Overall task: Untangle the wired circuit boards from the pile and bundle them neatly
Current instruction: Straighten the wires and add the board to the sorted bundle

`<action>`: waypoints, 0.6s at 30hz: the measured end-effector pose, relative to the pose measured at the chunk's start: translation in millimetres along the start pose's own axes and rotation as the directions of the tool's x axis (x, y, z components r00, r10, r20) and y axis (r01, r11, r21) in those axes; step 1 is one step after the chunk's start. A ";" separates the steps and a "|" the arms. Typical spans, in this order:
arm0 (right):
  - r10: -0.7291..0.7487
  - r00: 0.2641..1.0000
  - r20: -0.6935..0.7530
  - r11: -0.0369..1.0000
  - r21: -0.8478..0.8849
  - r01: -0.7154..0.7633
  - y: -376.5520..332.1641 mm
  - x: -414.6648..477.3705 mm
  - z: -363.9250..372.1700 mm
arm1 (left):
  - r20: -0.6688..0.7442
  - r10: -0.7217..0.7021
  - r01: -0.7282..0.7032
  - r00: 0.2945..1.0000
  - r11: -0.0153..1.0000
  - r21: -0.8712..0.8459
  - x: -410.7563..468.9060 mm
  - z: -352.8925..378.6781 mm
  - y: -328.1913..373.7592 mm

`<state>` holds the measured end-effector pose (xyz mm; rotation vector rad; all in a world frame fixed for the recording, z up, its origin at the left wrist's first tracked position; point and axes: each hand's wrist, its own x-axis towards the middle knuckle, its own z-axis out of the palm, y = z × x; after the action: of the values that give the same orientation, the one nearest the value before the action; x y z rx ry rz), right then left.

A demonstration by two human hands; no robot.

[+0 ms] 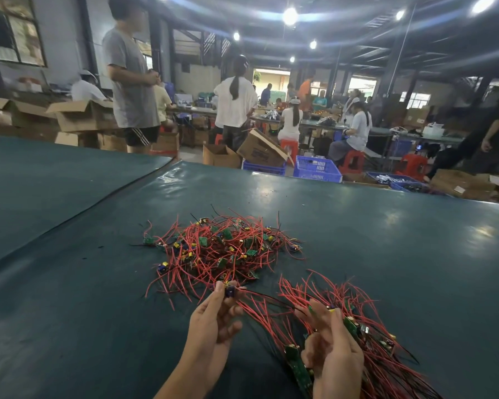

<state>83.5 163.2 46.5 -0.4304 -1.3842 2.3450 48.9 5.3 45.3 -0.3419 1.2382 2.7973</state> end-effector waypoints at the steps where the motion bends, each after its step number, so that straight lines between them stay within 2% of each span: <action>1: 0.011 1.000 0.014 1.000 -0.017 -0.011 0.4 0.3 -0.3 | 0.009 -0.012 0.013 1.000 1.000 -0.018 0.8 -0.7 0.7; 5: 0.053 0.997 0.056 0.993 -0.106 -0.047 1.2 -1.6 2.2 | 0.119 -0.120 0.127 0.986 0.990 -0.057 2.9 -0.2 0.2; 8: 0.120 0.990 0.075 0.972 -0.212 -0.102 -0.7 -1.4 4.9 | 0.222 -0.236 0.223 0.946 0.972 0.079 0.0 2.2 -4.1; 10: 0.185 0.976 0.112 0.946 -0.291 -0.146 -1.6 -4.5 5.9 | 0.272 -0.263 0.205 0.926 0.953 0.225 -5.2 4.2 -7.6; 12: 0.197 0.960 0.202 0.927 -0.358 -0.115 -1.6 -10.7 8.1 | 0.340 -0.269 0.148 0.901 0.928 0.343 -11.8 7.7 -10.4; 18: 0.257 0.930 0.261 0.900 -0.415 -0.132 -0.1 -18.4 12.6 | 0.438 -0.281 0.076 0.854 0.900 0.429 -19.5 10.3 -10.5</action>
<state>94.1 144.9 53.7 -0.3303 -2.0690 2.3632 67.6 20.6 48.9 0.2554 1.4877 2.1862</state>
